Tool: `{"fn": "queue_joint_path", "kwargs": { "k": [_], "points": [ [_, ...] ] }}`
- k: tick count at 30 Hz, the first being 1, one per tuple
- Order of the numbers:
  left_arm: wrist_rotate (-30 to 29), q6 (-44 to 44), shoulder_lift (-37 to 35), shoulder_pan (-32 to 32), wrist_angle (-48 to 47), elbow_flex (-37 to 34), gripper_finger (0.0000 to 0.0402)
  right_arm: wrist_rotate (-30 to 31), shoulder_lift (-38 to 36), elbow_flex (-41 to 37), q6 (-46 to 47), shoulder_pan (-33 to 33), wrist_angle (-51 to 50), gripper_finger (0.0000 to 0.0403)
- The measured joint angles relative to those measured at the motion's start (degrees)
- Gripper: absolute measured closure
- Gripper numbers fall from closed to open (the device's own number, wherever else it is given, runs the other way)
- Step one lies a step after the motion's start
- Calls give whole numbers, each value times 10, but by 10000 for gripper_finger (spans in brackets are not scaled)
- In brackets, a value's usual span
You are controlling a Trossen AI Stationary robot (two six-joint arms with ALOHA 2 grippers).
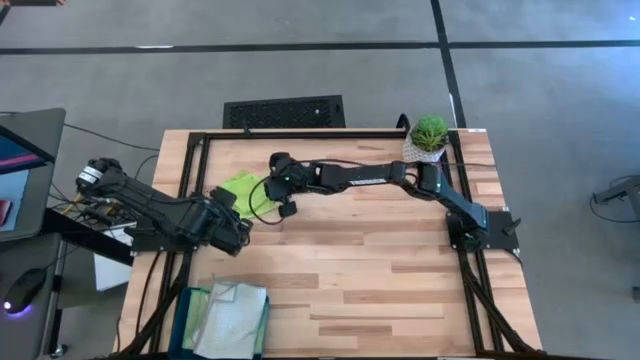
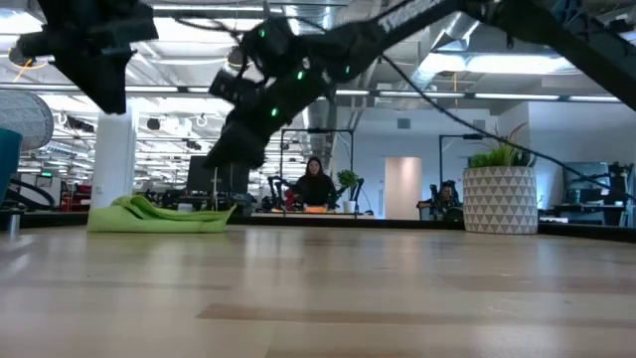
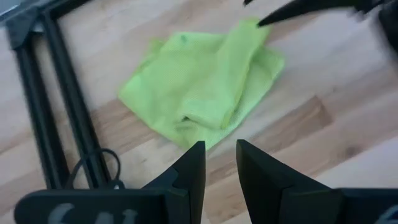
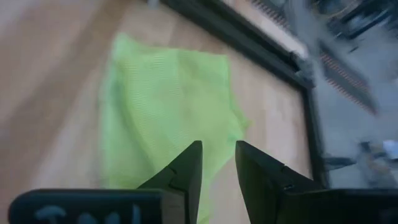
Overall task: Fold microfiber towels
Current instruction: Fold the green microfiber cloth
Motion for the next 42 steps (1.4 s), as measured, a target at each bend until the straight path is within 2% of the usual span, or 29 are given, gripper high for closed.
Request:
{"fn": "queue_joint_path", "kwargs": {
  "k": [6, 12, 19, 26, 28, 35, 42],
  "points": [
    [58, 108, 3, 55, 81, -45, 319, -16, -61, 0, 55, 20, -123, 282],
    [64, 220, 10, 103, 150, -79, 319, -17, -94, 0, 72, 49, -213, 282],
    [70, 324, 10, 138, 247, -125, 319, -15, -106, 0, 75, 81, -240, 283],
    [127, 425, 9, 169, 386, -187, 319, -13, -106, 0, 79, 99, -246, 283],
    [135, 441, 9, 182, 400, -202, 319, -12, -106, 0, 91, 100, -247, 283],
    [121, 461, 9, 222, 406, -236, 319, -11, -106, 0, 104, 98, -247, 283],
    [44, 499, 9, 246, 407, -237, 319, -12, -106, 0, 104, 93, -248, 283]
  ]
}}
